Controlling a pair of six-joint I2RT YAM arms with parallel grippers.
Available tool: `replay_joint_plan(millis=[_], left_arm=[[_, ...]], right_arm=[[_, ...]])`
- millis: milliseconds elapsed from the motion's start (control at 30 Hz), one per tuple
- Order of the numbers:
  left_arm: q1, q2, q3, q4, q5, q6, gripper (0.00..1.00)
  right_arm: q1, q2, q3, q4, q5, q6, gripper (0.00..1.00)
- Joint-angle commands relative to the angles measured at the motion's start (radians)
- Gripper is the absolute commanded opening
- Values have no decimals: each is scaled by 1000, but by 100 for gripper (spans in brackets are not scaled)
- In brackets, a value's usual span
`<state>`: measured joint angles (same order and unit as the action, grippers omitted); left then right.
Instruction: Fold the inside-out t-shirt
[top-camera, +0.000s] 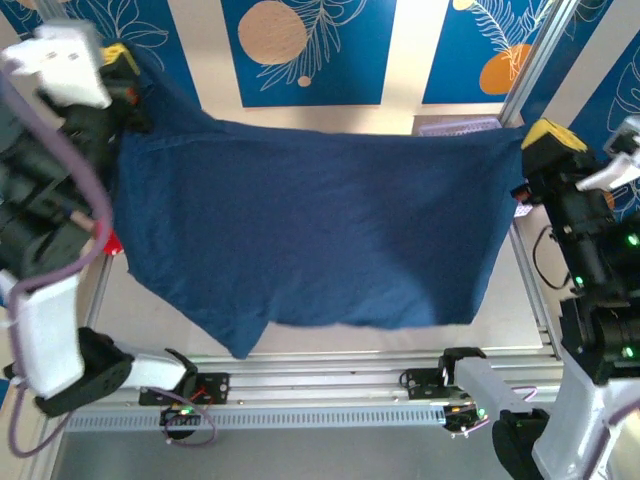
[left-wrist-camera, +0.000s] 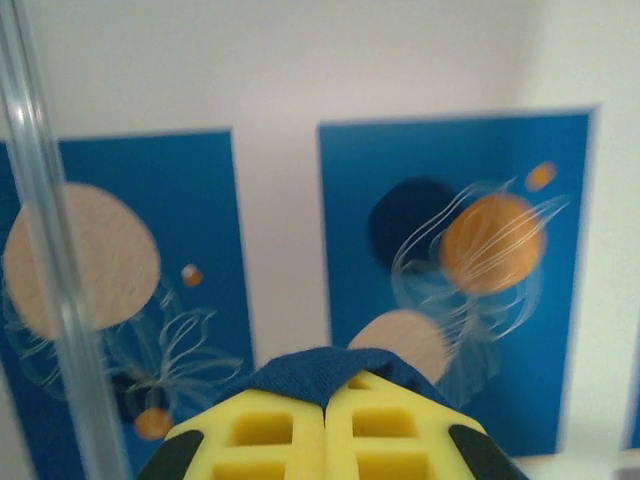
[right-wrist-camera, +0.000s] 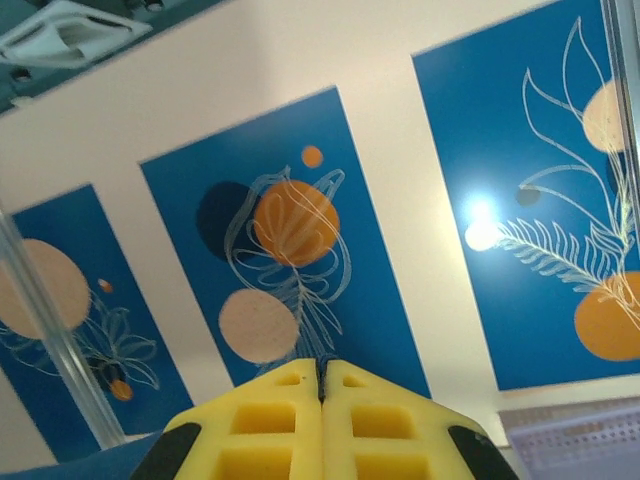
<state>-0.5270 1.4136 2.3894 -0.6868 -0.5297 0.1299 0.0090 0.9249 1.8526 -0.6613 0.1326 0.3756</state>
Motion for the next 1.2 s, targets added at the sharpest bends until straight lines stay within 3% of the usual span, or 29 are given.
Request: replay_joint_plan(millis=[0, 167, 233, 300, 433, 467, 567, 733, 833, 933, 1033, 1167], left_arm=[[154, 136, -90, -80, 142, -115, 0], [247, 384, -257, 42, 257, -183, 0], [268, 572, -199, 60, 281, -201, 11], [284, 785, -39, 24, 320, -225, 31], [293, 1231, 586, -142, 434, -295, 55], [295, 1273, 632, -146, 459, -320, 60], [296, 1194, 460, -114, 515, -392, 66], [279, 785, -229, 105, 542, -438, 68], [280, 566, -577, 206, 578, -488, 68], [283, 385, -918, 333, 549, -528, 69], [320, 320, -1073, 353, 508, -532, 69], [372, 334, -1084, 347, 524, -527, 69]], right_arm=[[-2, 136, -150, 83, 70, -51, 0], [22, 426, -321, 300, 88, -49, 0], [34, 621, -333, 406, 117, -41, 0], [44, 840, -248, 438, 142, -32, 11], [65, 1198, 59, 272, 124, -13, 35], [70, 1226, 90, 242, 108, -15, 37], [94, 1187, 20, 186, 61, -20, 41], [184, 959, -358, 219, -64, 13, 43], [192, 955, -468, 229, -179, 68, 44], [175, 1024, -455, 180, -199, 69, 42], [139, 1081, -422, 119, -193, 68, 38], [85, 1092, -425, 48, -179, 65, 33]])
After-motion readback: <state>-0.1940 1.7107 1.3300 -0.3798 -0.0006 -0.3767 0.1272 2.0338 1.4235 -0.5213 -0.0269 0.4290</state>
